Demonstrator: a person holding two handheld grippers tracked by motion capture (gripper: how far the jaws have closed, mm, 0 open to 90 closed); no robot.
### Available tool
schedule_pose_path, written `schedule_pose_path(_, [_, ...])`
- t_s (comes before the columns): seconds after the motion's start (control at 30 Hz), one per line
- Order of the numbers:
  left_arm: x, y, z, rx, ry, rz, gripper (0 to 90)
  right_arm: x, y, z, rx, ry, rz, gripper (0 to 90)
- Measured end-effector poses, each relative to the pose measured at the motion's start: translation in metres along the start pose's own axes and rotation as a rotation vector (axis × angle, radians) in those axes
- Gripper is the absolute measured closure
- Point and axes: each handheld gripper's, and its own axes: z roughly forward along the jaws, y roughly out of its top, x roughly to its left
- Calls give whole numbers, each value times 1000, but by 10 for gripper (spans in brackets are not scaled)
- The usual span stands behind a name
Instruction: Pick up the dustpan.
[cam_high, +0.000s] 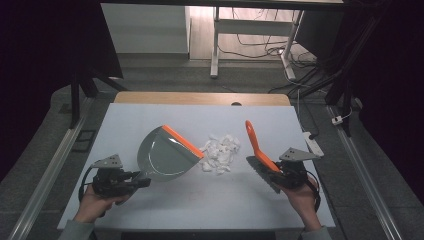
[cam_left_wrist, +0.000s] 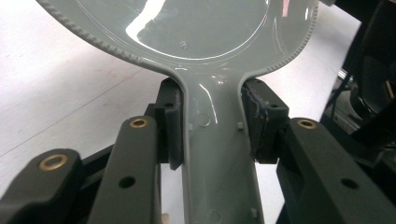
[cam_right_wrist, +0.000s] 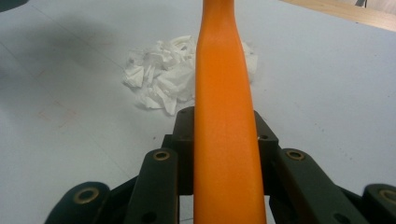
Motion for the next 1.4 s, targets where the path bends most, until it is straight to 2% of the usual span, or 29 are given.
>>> schedule_pose_path(0.23, [-5,1,6,40,-20,39,614,-1,0,1,-2,-1,5,707])
schedule_pose_path(0.33, [-7,0,6,38,-65,70,614,-1,0,1,-2,-1,5,707])
schedule_pose_path(0.4, [-9,1,7,47,-69,81,614,-1,0,1,-1,3,6,707])
schedule_pose_path(0.7, [-16,-1,15,147,-113,143,614,-2,-1,2,0,2,8,707])
schedule_pose_path(0.9, [-15,-4,20,216,-54,131,613,-3,-1,2,1,1,10,707])
schedule_pose_path(1.1, [-10,-8,20,272,-21,108,613,-3,-2,4,13,-4,8,707])
schedule_pose_path(1.4, [-6,-12,21,313,0,98,613,-3,-3,6,20,-5,8,707])
